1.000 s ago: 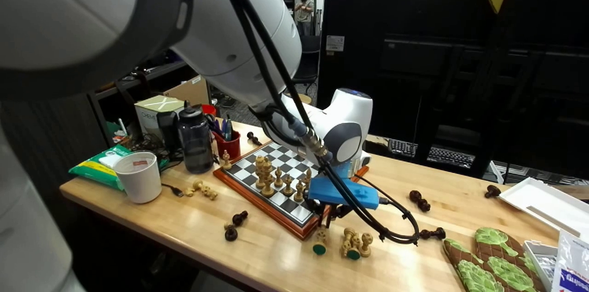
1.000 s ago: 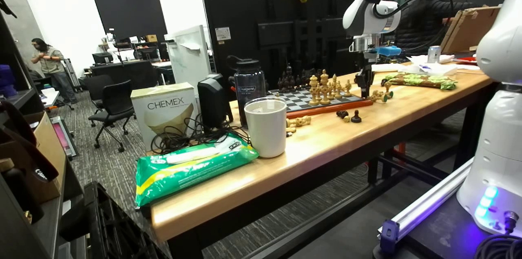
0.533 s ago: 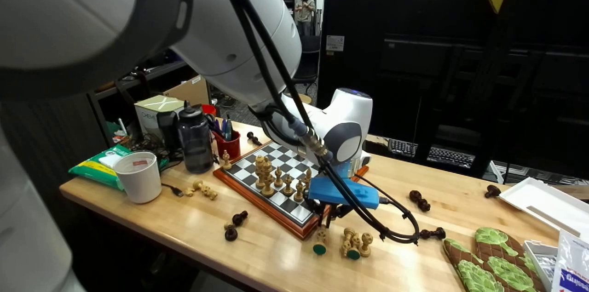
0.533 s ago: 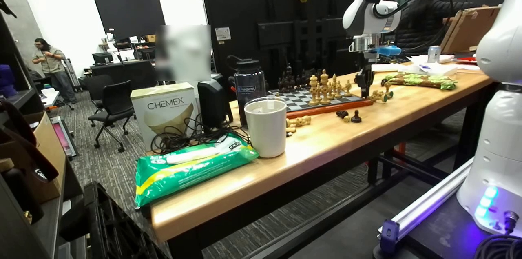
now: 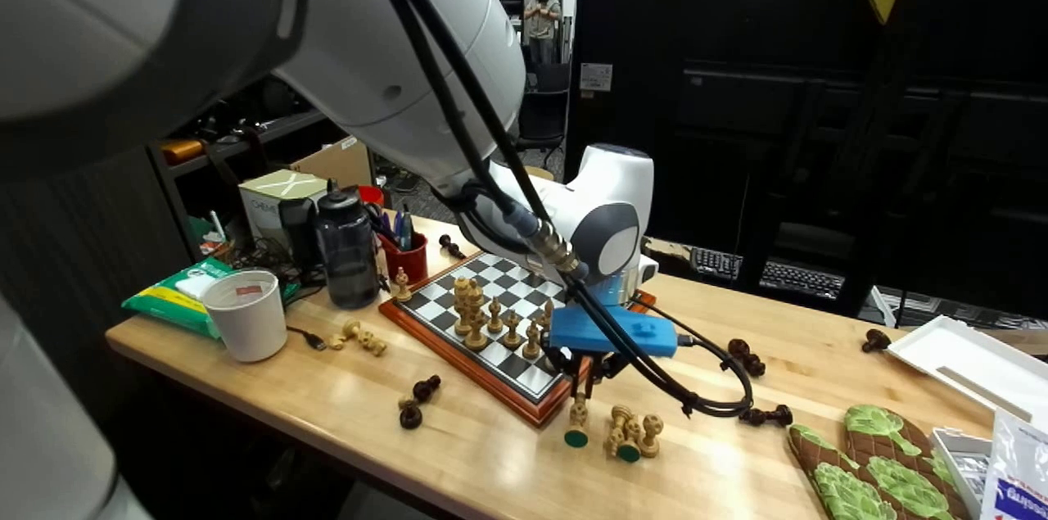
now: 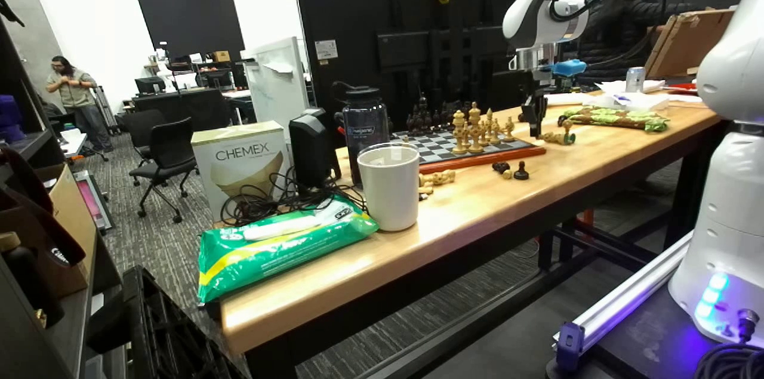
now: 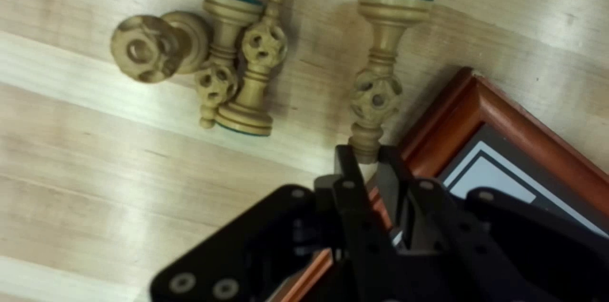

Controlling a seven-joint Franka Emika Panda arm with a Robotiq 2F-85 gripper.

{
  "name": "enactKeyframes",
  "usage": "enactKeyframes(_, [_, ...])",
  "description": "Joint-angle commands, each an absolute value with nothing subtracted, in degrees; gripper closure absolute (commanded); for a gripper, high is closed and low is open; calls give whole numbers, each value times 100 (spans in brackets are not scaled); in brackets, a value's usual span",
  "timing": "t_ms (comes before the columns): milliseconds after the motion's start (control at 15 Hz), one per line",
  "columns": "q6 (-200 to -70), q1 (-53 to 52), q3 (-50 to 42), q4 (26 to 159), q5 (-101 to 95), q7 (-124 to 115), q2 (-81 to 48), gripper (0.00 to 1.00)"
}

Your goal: Put one white chess piece on the chess board.

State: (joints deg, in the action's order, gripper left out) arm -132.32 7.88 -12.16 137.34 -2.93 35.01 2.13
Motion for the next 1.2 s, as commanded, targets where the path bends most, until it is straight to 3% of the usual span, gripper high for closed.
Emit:
enactKeyframes(0, [-13154,796,-1075,13981,-621,3349,813,96])
enactKeyframes(667, [-13042,390,-1032,14441,-257,3820,2112,96])
enactKeyframes(1133, [-13004,-182,-1683,14980,899,5746,3181,96])
